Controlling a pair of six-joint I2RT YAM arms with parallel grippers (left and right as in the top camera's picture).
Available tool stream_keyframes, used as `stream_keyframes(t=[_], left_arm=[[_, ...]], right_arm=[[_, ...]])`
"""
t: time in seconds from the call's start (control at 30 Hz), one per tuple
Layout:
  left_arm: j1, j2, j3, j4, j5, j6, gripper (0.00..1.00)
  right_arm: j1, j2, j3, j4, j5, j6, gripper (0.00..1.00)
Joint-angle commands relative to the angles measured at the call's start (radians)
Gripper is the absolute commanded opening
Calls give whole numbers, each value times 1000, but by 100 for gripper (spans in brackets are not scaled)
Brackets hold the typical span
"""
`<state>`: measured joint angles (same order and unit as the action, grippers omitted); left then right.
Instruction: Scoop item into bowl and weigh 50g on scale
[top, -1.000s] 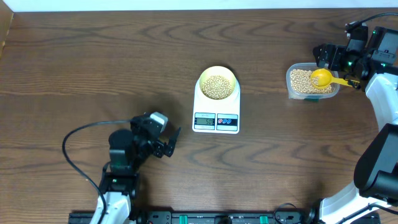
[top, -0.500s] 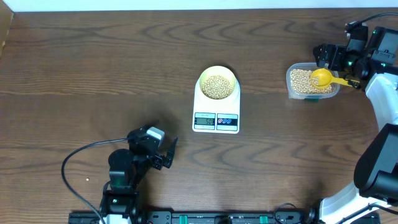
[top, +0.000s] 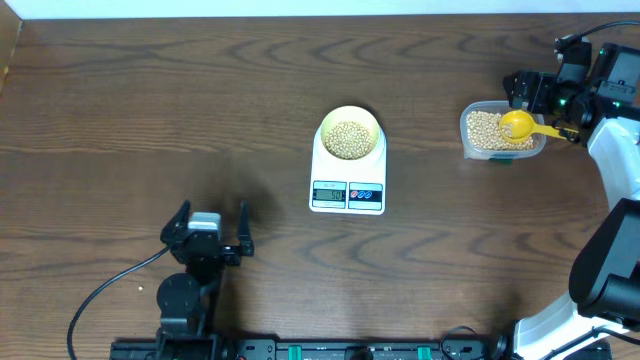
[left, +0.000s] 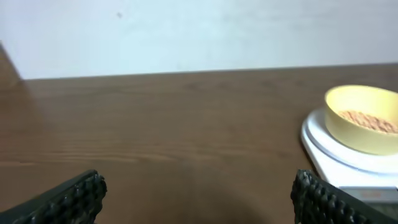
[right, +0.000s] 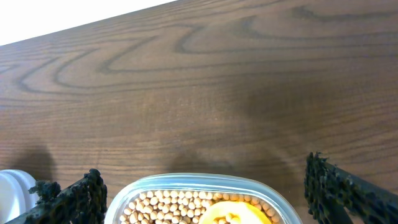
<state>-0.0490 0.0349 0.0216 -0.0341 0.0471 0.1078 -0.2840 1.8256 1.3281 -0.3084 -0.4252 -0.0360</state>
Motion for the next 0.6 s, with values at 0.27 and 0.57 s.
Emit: stream_keyframes(t=[0.27,0.57], left_arm=[[6,-34,-18,-33,-111,37,98],[6,-30,-18,-33,-111,37,98]], right_arm=[[3,0,3,2,1,2,99],[3,0,3,2,1,2,99]])
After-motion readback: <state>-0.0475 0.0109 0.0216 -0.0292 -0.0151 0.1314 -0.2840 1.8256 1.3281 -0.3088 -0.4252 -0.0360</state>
